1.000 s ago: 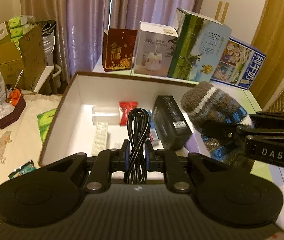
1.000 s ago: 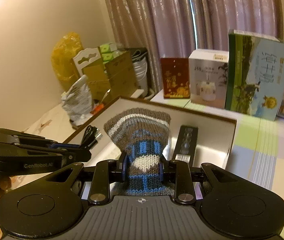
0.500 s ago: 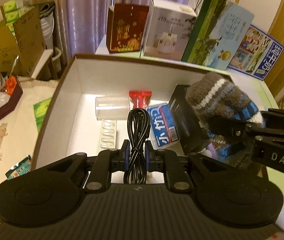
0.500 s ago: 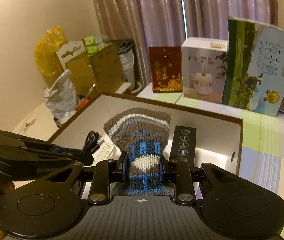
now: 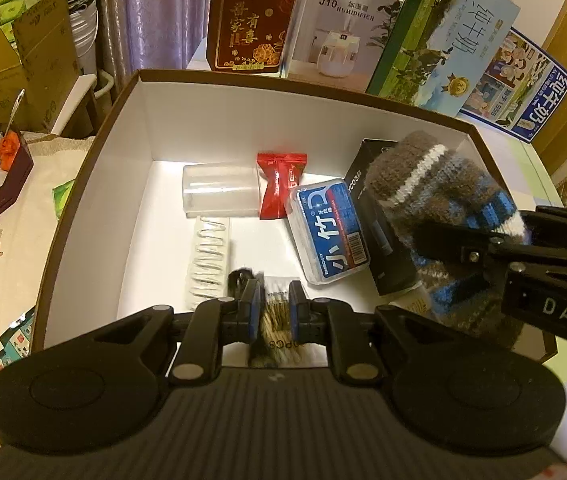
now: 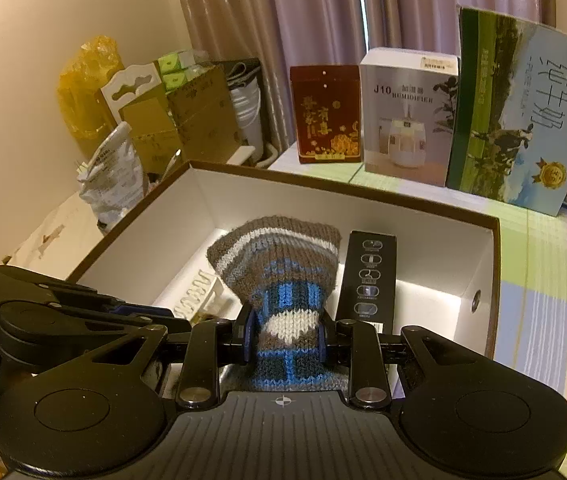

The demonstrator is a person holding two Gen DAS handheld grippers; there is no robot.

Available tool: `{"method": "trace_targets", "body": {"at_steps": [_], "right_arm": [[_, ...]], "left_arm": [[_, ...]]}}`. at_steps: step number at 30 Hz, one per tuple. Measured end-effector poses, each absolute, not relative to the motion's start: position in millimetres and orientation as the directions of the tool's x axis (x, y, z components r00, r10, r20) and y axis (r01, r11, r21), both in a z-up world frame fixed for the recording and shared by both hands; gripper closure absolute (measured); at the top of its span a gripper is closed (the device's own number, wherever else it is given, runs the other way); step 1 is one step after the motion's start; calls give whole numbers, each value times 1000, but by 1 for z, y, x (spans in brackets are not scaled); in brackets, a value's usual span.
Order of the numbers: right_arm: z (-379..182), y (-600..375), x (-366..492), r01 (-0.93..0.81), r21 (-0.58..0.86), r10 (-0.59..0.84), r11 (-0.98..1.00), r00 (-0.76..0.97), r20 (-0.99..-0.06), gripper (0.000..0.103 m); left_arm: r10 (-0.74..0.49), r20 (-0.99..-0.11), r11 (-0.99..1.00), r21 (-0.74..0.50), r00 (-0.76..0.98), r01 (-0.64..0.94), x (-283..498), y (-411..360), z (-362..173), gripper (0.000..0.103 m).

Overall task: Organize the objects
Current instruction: 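Carry the black cable with the left tool while the right tool carries the knitted pouch to the box, then release the black cable from the left tool while the right tool releases the knitted pouch inside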

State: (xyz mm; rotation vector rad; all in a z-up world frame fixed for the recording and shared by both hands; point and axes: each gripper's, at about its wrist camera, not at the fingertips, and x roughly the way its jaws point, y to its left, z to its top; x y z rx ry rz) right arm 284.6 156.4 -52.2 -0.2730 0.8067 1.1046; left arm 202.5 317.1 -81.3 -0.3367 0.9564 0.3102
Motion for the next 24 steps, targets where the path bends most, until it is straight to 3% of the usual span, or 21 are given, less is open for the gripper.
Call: {"method": "trace_targets", "body": {"at_steps": [7,23,24], "right_arm": [[-56,159,286,-871,189,679,454,201,-706,78],[-62,174,279,-887,187,685,422,177,-706,77],[-62,175,278,-890,182,690,419,182,-701,68]], "left_arm": [[102,-834,909,-142,543,-391,202,320,-80,91],[131,-827,903,-127,546,-410,192,338,-69,74],[135,-827,902,-126,546,-413,191,339,-69,71]]}}
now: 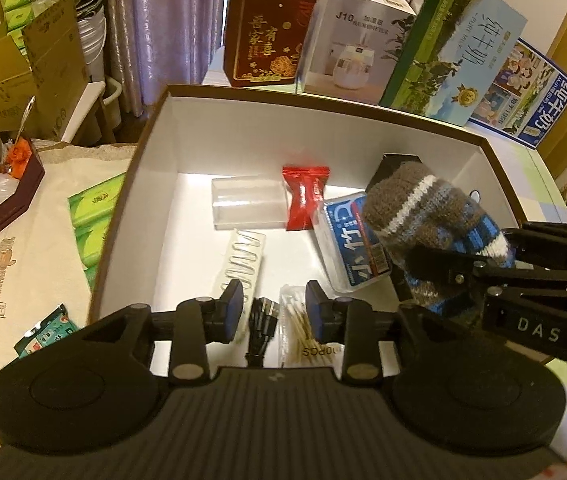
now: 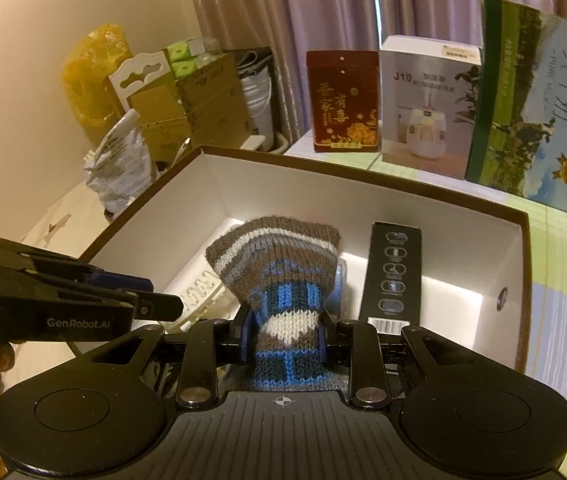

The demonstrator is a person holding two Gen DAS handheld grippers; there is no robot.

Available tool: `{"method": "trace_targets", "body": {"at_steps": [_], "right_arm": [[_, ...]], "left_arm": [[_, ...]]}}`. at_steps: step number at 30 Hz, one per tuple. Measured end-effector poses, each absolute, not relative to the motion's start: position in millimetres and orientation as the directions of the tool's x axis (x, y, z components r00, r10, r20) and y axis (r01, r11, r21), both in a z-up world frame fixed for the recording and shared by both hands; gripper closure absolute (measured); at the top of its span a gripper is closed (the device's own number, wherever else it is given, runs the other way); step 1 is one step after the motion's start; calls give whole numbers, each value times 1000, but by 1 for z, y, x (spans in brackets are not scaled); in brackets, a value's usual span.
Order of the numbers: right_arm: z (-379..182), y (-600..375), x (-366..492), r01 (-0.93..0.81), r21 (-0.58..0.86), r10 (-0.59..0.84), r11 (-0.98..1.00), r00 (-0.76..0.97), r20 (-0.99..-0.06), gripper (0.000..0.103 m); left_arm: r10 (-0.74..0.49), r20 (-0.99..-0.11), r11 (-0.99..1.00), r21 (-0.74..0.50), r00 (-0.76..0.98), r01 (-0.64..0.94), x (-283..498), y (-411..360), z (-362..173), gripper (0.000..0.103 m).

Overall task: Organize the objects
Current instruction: 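Release the black cable from the left tool while the right tool releases the knitted pouch inside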

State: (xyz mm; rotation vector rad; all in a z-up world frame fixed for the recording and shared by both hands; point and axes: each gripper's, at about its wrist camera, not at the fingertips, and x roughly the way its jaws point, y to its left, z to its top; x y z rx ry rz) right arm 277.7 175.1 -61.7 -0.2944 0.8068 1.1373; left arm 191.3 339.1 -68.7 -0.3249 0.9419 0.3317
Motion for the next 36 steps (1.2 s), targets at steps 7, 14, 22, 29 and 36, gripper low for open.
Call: {"method": "trace_targets", "body": {"at_steps": [7,14,22,29,36], "right_arm": [[-54,175,272,-902,140,716,409,222,-662,13],[-55,160,276,-872,173,670,459,211,-712,4],[-55,139,277,-827,197,631,527,226,-742,2],[-50,122,271,-778,198,594,596,261,-761,2],[-41,105,257,-750,194,582,632,294,-758,2]], "left_arm": [[158,-822,898,-112,547,-426,186,345,-65,41],[152,-816,906,-110,557,-408,182,343,-58,24],[150,-812,910,-110,564,-400,178,336,-52,17],[166,-798,920,-86,579,-383,173,325,-47,9],[148,-777,930,-101,612,-354,165,315,-40,5]]}}
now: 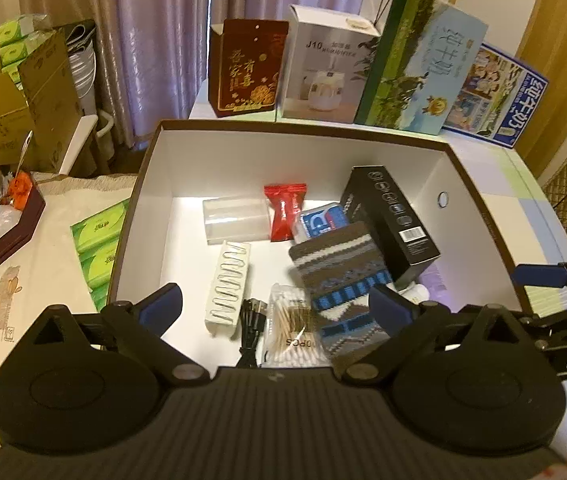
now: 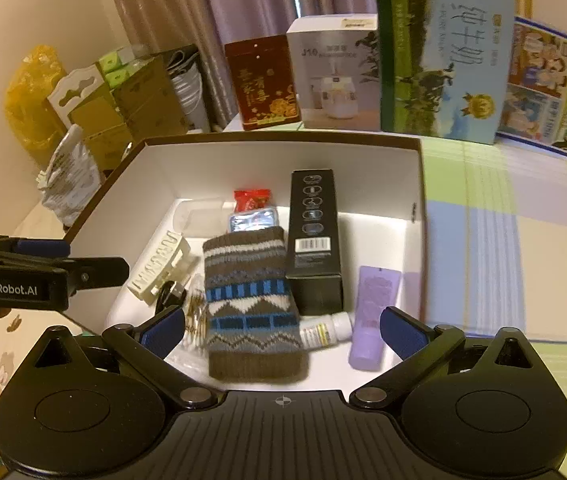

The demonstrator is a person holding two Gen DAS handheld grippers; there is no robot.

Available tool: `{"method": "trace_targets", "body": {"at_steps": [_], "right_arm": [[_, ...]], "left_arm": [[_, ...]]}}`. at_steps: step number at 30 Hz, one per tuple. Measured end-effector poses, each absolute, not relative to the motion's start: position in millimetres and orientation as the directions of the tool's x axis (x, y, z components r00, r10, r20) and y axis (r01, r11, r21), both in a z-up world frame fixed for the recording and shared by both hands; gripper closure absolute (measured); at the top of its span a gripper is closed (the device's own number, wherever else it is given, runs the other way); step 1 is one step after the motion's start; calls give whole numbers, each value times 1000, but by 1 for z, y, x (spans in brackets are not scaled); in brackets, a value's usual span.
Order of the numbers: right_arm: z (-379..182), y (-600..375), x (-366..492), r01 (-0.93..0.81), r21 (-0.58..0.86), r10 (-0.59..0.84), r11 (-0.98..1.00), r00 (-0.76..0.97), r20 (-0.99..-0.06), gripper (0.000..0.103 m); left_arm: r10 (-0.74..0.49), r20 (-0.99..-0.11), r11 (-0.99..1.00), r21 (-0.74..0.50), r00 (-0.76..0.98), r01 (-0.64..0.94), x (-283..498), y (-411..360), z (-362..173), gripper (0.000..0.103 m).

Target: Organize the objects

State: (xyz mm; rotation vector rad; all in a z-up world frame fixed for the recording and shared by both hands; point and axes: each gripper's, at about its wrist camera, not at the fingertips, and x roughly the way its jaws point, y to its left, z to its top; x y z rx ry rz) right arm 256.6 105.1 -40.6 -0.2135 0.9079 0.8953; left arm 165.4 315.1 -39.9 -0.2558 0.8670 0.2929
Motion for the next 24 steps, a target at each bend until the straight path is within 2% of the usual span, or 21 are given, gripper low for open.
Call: {"method": "trace_targets", "body": {"at_steps": [6,24], "right_arm": [[-32,87,244,-726,207,587,656,318,-745,2],[-10,42,220,-699,233,607,676,349,-714,2]], "left_arm": [[142,-752,940,-102,644,-326,153,302,-30,1],[174,-704,935,-101,689,-339,111,260,-10,1]]}}
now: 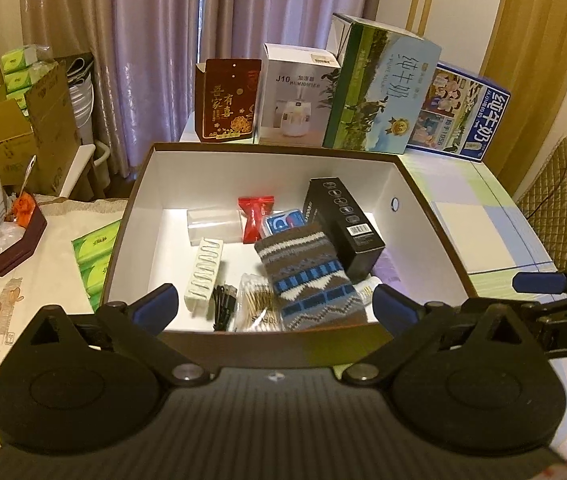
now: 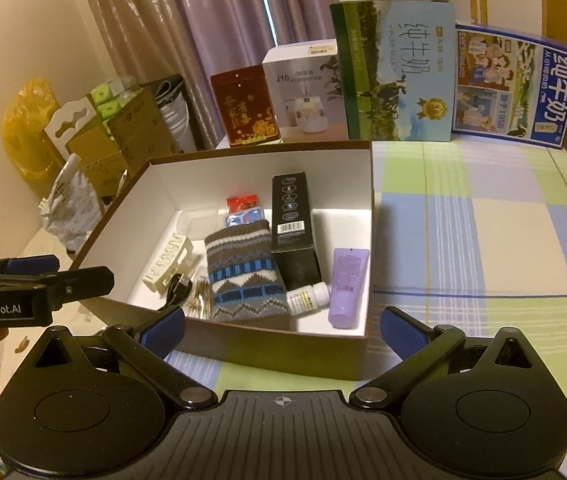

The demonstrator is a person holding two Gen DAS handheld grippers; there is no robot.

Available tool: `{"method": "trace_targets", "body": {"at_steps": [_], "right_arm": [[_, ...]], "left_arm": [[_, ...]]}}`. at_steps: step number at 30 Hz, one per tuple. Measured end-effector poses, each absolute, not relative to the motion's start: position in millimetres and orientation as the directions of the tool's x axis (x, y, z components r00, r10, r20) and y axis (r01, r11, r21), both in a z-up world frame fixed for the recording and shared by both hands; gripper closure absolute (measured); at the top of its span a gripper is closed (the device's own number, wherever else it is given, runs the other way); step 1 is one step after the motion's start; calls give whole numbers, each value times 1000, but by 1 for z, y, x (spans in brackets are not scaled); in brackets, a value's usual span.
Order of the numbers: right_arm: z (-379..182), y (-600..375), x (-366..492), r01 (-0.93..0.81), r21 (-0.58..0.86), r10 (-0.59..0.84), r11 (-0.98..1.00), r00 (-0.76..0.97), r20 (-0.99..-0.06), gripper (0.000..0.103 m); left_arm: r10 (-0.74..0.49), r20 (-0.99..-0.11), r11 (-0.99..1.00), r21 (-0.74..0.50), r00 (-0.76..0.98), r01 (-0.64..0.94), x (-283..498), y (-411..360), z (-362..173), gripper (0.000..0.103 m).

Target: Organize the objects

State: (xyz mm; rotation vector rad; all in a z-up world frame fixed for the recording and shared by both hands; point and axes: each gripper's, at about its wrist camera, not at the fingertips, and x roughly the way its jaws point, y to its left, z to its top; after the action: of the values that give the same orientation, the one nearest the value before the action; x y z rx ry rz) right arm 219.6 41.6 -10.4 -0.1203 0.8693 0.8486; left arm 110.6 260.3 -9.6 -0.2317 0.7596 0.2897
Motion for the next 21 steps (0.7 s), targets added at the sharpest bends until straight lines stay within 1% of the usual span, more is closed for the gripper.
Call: {"method": "trace_targets", "body": {"at_steps": [7,21], "right_arm": [[0,7,211,-695,234,614,680,364,-700,2],[7,-107,197,-652,226,581,724,400,-708,2]], "left_arm": [[191,-711,931,-88,677,-354,96,225,-2,1],[146,-722,947,-96,676,-307,78,125,3,1]]}}
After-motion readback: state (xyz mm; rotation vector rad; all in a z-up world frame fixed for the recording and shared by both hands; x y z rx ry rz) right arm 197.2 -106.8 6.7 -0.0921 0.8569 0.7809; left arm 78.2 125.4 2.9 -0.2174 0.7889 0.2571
